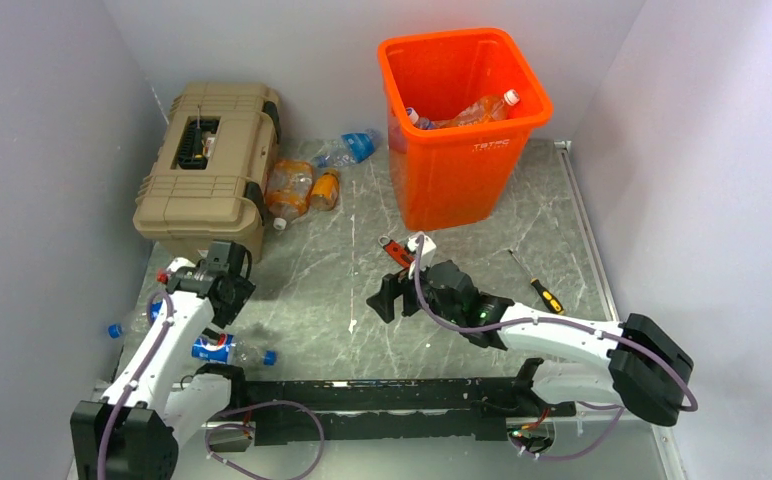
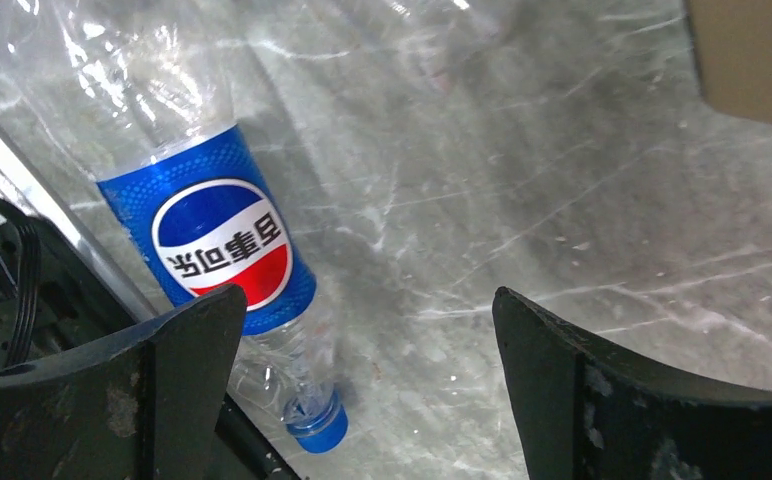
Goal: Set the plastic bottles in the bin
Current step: Pick up the plastic bottle from the corner of the board.
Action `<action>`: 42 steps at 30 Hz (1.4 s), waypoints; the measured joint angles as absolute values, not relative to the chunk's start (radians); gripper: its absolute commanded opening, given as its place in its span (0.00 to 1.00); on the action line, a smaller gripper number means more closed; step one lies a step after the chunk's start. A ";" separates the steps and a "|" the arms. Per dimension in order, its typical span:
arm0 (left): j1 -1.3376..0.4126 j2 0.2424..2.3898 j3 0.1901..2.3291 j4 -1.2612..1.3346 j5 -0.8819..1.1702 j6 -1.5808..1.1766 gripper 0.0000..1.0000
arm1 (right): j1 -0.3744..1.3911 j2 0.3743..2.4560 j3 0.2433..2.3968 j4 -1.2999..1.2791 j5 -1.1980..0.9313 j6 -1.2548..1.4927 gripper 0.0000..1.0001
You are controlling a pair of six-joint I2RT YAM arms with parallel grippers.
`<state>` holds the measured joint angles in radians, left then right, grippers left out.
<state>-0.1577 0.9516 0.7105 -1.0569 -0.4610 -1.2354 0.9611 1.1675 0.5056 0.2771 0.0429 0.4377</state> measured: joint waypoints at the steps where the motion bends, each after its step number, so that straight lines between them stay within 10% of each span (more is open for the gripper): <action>1: -0.141 0.951 0.700 -1.056 -0.448 -1.231 0.99 | 0.961 1.161 0.506 0.277 0.043 0.438 0.89; 21: 0.039 1.029 0.647 -1.084 -0.336 -1.324 0.95 | 0.961 1.010 0.478 0.254 0.042 0.438 0.89; 42: 0.042 0.956 0.493 -0.923 -0.257 -1.295 0.65 | 0.961 0.966 0.424 0.237 0.033 0.452 0.88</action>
<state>0.0422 0.9558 0.4934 -0.9230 -0.2573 -1.2949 0.9611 0.9661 0.4240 0.2375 0.0330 0.4522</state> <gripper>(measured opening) 0.734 0.887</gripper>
